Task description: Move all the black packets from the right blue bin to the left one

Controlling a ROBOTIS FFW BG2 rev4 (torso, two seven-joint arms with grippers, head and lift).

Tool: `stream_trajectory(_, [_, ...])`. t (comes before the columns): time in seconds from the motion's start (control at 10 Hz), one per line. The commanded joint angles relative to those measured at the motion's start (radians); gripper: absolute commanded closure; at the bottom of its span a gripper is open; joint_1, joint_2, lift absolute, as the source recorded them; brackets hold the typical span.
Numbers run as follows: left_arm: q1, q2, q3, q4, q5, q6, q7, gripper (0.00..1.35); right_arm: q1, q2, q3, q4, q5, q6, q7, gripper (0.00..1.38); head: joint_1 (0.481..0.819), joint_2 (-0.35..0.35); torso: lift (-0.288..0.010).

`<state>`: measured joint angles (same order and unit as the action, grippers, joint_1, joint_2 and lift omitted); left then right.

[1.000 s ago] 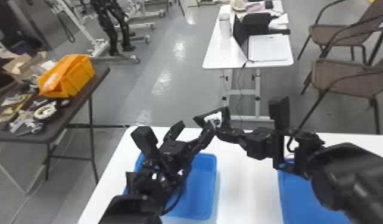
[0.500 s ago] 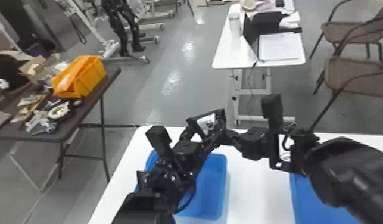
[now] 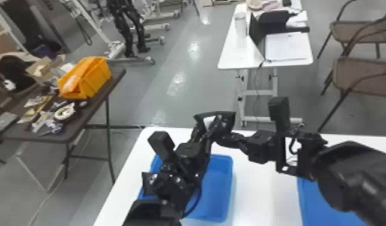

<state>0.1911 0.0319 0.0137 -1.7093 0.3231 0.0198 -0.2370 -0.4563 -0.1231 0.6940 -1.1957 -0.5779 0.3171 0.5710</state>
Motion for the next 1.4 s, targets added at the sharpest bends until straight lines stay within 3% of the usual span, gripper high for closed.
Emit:
stream_trajectory(0.0, [0.01, 0.0, 0.002, 0.002, -0.002, -0.035, 0.008, 1.23, 0.004, 0.0, -0.004, 0.01, -0.008, -0.009, 0.0, 1.03, 0.695, 0.329, 0.0])
stream_trajectory(0.1, [0.017, -0.003, 0.012, 0.0, -0.029, -0.061, 0.022, 1.23, 0.018, 0.0, -0.024, 0.016, -0.005, -0.015, 0.0, 0.61, 0.695, 0.332, 0.0])
stream_trajectory(0.2, [0.036, -0.02, 0.061, 0.0, -0.122, -0.098, 0.038, 1.23, 0.061, 0.002, -0.099, 0.001, 0.044, -0.015, 0.0, 0.21, 0.695, 0.336, 0.0])
stream_trajectory(0.3, [0.068, -0.035, 0.132, -0.004, -0.236, -0.113, 0.041, 1.23, 0.127, 0.003, -0.208, -0.033, 0.099, -0.012, -0.008, 0.05, 0.695, 0.339, 0.0])
stream_trajectory(0.5, [0.146, -0.035, 0.23, -0.004, -0.335, -0.093, 0.054, 1.23, 0.268, 0.011, -0.419, -0.162, 0.21, 0.036, -0.054, 0.16, 0.695, 0.34, 0.0])
stream_trajectory(0.7, [0.177, -0.035, 0.255, 0.023, -0.394, -0.044, 0.058, 1.19, 0.364, 0.019, -0.542, -0.237, 0.24, 0.074, -0.066, 0.17, 0.695, 0.327, 0.0])
stream_trajectory(0.9, [0.185, -0.035, 0.244, 0.016, -0.343, -0.052, 0.05, 0.26, 0.426, 0.019, -0.605, -0.303, 0.276, 0.083, -0.066, 0.17, 0.695, 0.306, 0.0])
stream_trajectory(1.0, [0.183, -0.035, 0.229, 0.007, -0.286, -0.08, 0.048, 0.06, 0.455, 0.02, -0.63, -0.337, 0.296, 0.083, -0.071, 0.17, 0.695, 0.29, 0.0])
stream_trajectory(1.3, [0.222, -0.035, 0.127, -0.072, -0.174, -0.219, 0.067, 0.14, 0.564, 0.02, -0.666, -0.464, 0.365, 0.068, -0.117, 0.17, 0.695, 0.206, 0.0])
